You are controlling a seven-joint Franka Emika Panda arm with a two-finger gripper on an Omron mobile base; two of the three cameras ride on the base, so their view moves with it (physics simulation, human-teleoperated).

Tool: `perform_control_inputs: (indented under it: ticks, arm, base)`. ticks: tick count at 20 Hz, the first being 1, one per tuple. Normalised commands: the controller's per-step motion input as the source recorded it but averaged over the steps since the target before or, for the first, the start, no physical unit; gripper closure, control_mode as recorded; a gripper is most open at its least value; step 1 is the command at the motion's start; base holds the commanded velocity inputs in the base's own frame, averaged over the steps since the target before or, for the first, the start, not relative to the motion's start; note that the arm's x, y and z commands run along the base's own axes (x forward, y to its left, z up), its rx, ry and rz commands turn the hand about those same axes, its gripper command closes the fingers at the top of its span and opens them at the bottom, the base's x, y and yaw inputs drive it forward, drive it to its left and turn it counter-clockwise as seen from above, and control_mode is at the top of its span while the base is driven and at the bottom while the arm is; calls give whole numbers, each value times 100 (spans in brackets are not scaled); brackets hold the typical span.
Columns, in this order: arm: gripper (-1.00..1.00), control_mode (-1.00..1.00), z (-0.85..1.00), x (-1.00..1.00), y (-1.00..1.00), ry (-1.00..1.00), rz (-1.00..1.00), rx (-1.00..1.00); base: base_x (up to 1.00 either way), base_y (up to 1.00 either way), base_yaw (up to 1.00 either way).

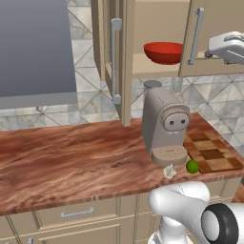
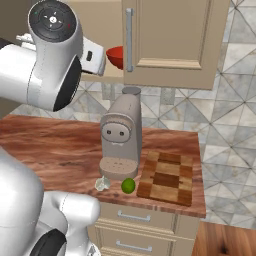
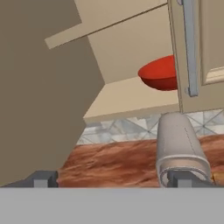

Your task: Open the cabinet. Place the bowl and condiment on the counter. Then place the lime and garlic on the cutting board.

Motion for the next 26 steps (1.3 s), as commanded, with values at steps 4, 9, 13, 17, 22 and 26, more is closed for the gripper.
perform_control_inputs:
  ticks: [4, 9, 13, 17, 22, 26]
  arm:
    - [-100, -100, 0, 15, -4, 0, -13, -5]
    - [-100, -100, 0, 8, -12, 0, -7, 0]
    - [-100, -100, -1, 0, -36, -1, -1, 0]
    - [-100, -100, -8, 15, -31, -3, 0, 0]
    - [-100, -100, -15, 20, -33, -8, 0, 0]
    - [-100, -100, -16, 41, -21, -6, 0, 0]
  base:
    - [0, 0, 0]
    - [0, 0, 0]
    - [0, 0, 0]
    - [0, 0, 0]
    - [0, 0, 0]
    - [0, 0, 0]
